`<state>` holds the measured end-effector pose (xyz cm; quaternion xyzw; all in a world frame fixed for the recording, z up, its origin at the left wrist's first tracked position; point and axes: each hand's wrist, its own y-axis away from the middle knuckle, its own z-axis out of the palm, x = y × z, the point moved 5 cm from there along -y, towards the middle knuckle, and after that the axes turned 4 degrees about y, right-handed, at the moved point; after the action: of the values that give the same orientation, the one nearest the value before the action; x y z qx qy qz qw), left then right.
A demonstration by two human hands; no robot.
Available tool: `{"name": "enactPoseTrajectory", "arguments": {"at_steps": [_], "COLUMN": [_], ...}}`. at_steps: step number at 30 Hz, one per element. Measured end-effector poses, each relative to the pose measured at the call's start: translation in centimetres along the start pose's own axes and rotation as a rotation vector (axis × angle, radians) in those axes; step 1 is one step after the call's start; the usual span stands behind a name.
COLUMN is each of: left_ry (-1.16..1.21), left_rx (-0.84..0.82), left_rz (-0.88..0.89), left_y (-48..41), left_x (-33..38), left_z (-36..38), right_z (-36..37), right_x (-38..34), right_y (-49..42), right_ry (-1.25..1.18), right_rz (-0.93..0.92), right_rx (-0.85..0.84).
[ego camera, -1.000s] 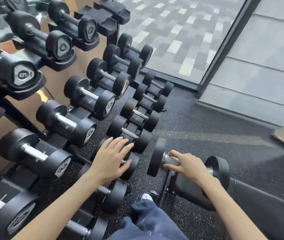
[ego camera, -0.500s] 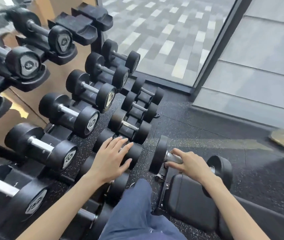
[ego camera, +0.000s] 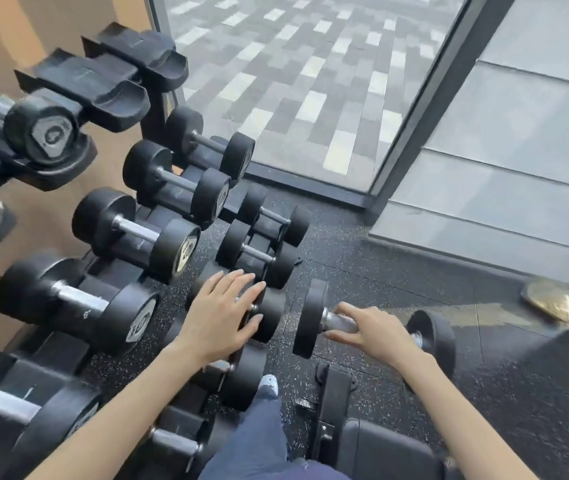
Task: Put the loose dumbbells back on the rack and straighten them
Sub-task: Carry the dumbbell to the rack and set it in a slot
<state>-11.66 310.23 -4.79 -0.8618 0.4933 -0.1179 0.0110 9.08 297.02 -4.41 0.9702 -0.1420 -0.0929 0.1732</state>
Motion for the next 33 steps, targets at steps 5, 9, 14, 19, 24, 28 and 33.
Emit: {"name": "enactPoseTrajectory", "arguments": {"at_steps": [5,9,14,19,24,28,33], "left_ry": [-0.003,0.002,0.004,-0.005,-0.046,-0.085,-0.118], "left_rx": [0.002,0.023,0.02,-0.013,0.001,-0.023,-0.042], "left_rz": [0.029,0.012,0.013,-0.024,-0.106,-0.221,-0.268], "left_y": [-5.9,-8.4,-11.0,-14.8,-21.0,-28.2,-37.6], "left_x": [-2.1,-3.4,-4.5,-4.9,-4.9,-4.2,-2.2], "left_z": [-0.3,-0.7,-0.6,0.8,2.7,4.2,4.9], "right_z": [-4.2,-5.9,-7.1,-8.0,-9.1,-11.3,-17.1], "right_x": [1.3,2.6,4.0,6.2,10.6,15.2,21.5], "right_y": [-5.3,-7.8,-11.1,-14.5,-19.6,-25.4,-31.4], "right_ry": [0.035,0.02,0.005,-0.036,-0.035,-0.001,0.057], "right_rz": [-0.02,-0.011,-0.02,-0.059,-0.144,-0.237,-0.361], "right_rx": [0.055,0.042,0.038,0.019,0.014,-0.034,0.024]}}
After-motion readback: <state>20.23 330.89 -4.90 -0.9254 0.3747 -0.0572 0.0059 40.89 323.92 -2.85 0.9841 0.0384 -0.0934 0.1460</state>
